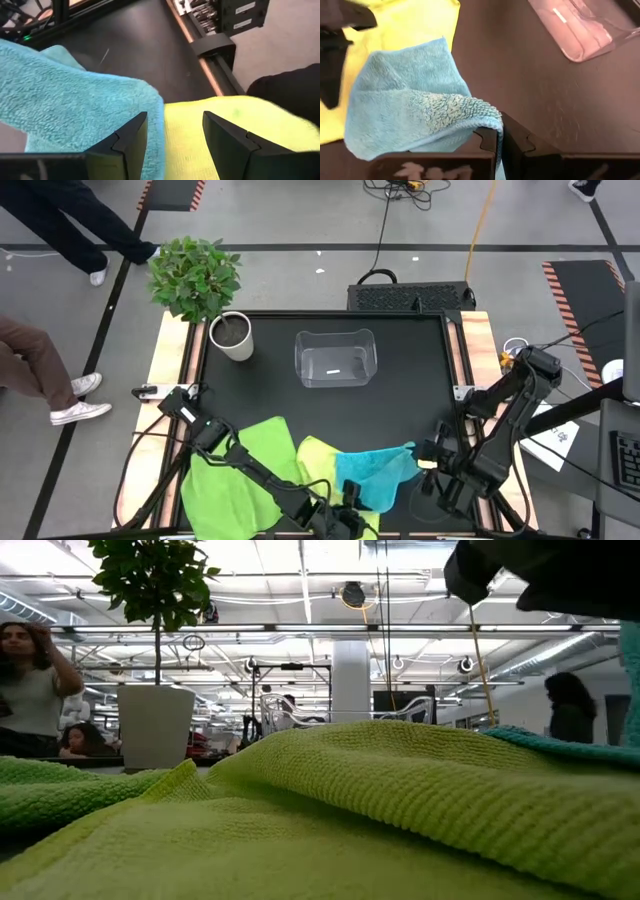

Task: Fold microfiber towels
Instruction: Fold the blue towel

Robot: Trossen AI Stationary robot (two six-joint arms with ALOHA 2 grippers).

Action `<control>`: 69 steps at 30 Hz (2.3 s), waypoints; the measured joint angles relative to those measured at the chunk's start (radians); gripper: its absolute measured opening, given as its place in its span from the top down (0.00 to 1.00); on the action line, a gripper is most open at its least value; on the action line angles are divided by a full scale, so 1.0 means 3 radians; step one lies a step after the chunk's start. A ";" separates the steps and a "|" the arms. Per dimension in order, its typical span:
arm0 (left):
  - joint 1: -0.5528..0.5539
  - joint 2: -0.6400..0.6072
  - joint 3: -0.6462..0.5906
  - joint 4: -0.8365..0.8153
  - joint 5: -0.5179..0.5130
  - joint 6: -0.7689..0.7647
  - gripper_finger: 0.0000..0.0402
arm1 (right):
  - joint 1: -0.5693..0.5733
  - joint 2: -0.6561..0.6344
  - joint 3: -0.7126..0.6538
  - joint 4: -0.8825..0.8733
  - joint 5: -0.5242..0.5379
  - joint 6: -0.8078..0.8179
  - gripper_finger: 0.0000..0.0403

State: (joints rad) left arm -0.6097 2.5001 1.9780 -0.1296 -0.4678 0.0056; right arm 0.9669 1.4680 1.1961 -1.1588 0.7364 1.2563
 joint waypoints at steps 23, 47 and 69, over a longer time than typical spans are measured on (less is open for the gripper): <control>0.0123 0.0005 -0.0042 -0.0202 -0.0353 0.0143 0.52 | -0.0281 -0.0438 0.0001 0.0568 0.0076 -0.0893 1.00; -0.0060 -0.0341 0.0002 -0.0537 -0.1479 0.0504 0.52 | -0.0476 -0.0713 0.0326 0.0928 0.0266 -0.1885 1.00; -0.0035 -0.0323 -0.0574 0.0025 -0.1772 0.0106 0.52 | -0.0473 -0.0709 0.0423 0.1283 0.0532 -0.2259 1.00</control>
State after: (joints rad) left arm -0.6203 2.4031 1.8058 -0.1220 -0.9992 0.0373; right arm 0.8251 1.2552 1.3231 -0.7738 0.8961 0.5785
